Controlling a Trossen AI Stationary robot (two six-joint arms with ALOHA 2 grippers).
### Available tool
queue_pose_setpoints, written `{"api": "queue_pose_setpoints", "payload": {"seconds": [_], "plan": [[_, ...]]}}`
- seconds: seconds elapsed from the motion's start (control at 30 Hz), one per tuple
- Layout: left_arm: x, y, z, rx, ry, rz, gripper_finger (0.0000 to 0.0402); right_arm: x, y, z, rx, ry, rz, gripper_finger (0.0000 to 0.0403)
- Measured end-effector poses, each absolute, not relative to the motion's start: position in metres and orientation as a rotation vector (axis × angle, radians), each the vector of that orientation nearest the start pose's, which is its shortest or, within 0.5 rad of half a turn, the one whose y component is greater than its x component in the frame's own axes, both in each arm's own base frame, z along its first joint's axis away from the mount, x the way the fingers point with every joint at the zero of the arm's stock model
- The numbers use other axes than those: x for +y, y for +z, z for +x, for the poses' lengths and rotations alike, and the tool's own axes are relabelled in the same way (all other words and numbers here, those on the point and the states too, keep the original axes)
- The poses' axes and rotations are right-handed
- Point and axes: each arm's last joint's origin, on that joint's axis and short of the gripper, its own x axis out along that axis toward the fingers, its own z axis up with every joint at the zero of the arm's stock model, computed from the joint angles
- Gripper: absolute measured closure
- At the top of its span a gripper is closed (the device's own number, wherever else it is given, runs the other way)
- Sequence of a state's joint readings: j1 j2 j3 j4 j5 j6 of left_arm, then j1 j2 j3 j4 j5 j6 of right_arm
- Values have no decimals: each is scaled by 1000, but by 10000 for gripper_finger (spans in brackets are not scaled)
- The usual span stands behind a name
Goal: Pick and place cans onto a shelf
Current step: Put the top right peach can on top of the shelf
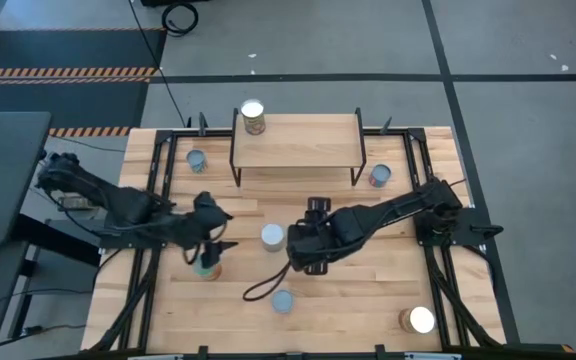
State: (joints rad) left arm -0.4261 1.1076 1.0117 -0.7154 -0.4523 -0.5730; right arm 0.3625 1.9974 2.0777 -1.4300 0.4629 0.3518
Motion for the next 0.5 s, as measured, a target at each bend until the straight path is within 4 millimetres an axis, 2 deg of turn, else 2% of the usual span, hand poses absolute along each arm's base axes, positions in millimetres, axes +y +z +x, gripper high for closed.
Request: {"api": "queue_pose_setpoints", "payload": {"seconds": [0.23,0.33,0.5], "plan": [[-66,247,224,722,373,-333,31,118,347,348,1218,-374,-240,122],[-69,233,237,705,412,-354,31,114,360,339,1178,-391,-242,113],[-70,214,261,744,395,-261,31,107,381,322,1134,-374,-229,108]]}}
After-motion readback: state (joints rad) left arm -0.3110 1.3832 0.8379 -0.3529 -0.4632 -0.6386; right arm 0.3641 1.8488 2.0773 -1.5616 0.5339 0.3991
